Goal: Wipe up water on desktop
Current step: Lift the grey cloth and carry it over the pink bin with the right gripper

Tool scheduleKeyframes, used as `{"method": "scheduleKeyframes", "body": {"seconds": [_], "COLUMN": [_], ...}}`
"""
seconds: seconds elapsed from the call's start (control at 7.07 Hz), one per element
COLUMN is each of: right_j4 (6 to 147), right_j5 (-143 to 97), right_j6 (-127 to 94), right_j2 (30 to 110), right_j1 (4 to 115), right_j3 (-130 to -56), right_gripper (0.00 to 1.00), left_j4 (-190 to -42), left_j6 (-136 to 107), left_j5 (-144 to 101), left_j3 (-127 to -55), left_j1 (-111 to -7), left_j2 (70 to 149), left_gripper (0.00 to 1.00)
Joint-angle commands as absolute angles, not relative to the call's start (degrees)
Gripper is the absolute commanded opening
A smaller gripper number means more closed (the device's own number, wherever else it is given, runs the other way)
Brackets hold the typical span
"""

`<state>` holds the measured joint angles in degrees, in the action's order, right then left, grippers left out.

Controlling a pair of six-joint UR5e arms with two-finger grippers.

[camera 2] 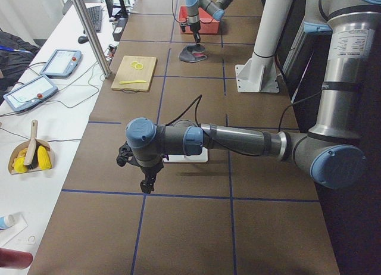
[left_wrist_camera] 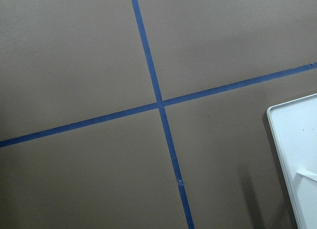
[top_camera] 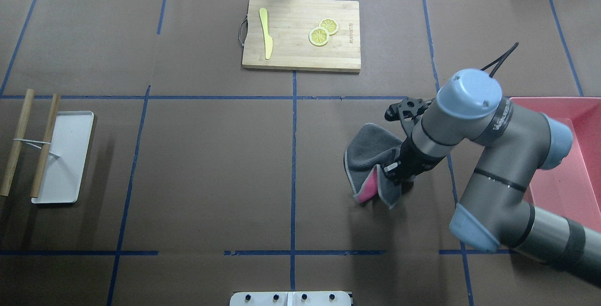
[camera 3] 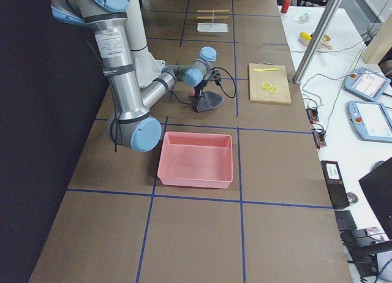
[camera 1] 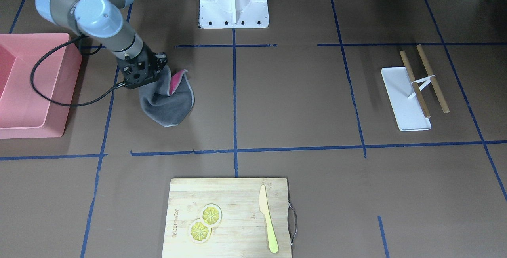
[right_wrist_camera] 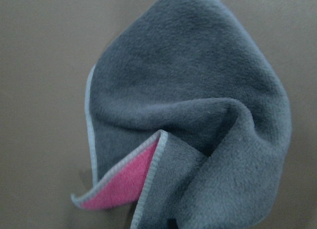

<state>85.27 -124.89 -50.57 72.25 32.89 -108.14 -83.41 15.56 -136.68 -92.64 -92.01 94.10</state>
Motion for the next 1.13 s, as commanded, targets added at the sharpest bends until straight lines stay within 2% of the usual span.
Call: {"method": "scheduleKeyframes", "body": {"seconds": [0.0, 0.42, 0.99], "right_j4": [85.17, 85.87, 91.67], "right_j5": [-124.45, -125.42, -145.07], "right_j6": [-59.65, -60.56, -60.64], "right_j2": [72.16, 74.52, 75.14], "right_j1": [26.82, 31.35, 56.46], "right_j3": [-113.53, -122.84, -128.65], "right_gripper": [0.02, 0.03, 0.02], "left_j4": [-83.41, -83.50, -83.50], "left_j6": [15.56, 15.56, 15.56], "left_j5": [-136.67, -136.67, -136.76], "left_j3": [-92.64, -92.38, -92.20], "left_j1": [-92.02, -91.93, -92.02], "left_j2": [94.22, 94.22, 94.31], "left_gripper": [1.00, 1.00, 1.00]}}
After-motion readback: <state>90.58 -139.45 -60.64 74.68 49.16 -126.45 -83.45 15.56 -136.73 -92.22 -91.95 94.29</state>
